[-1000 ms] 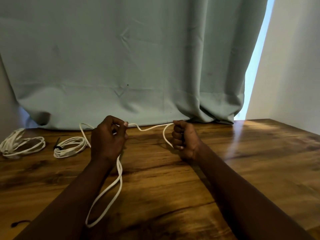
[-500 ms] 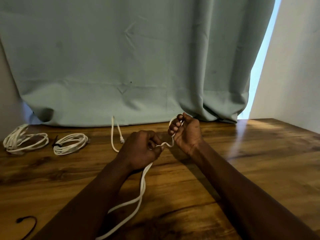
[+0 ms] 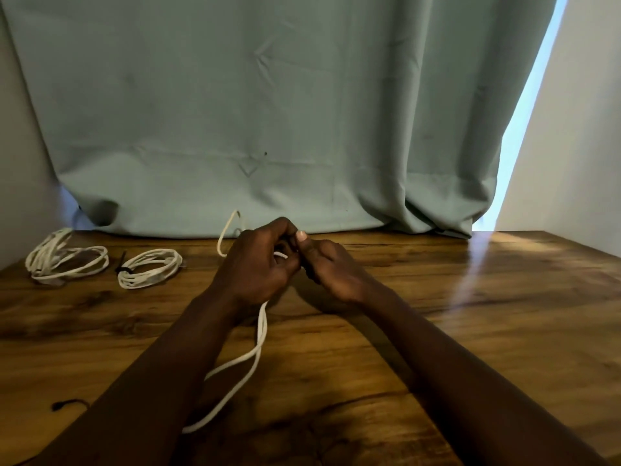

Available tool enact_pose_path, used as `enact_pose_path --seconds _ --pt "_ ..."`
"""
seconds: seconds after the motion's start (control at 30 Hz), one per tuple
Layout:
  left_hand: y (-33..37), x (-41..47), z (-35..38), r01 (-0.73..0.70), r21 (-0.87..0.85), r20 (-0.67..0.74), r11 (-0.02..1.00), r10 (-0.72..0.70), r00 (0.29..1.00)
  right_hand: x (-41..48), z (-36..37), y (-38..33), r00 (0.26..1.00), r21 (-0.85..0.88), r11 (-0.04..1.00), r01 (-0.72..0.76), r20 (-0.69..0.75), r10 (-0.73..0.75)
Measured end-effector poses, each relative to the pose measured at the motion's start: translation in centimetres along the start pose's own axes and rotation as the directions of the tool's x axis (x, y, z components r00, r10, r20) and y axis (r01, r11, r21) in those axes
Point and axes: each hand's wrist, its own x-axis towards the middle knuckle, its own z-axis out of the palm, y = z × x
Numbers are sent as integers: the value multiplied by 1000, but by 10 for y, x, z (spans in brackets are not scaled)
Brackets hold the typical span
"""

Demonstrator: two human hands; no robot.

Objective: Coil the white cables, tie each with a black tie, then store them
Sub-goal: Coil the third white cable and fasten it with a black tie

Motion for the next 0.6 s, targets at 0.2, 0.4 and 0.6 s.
enact_pose_path --seconds 0.2,0.4,0.6 --pt "-4 6 -3 -114 174 -18 978 119 993 0 -10 3 925 572 737 -361 320 204" --pt "-3 2 9 54 -141 7 989 -54 999 4 -12 16 888 744 496 -447 436 145" --pt "-4 1 15 270 -530 158 803 -220 963 7 -20 19 899 823 383 -420 436 48"
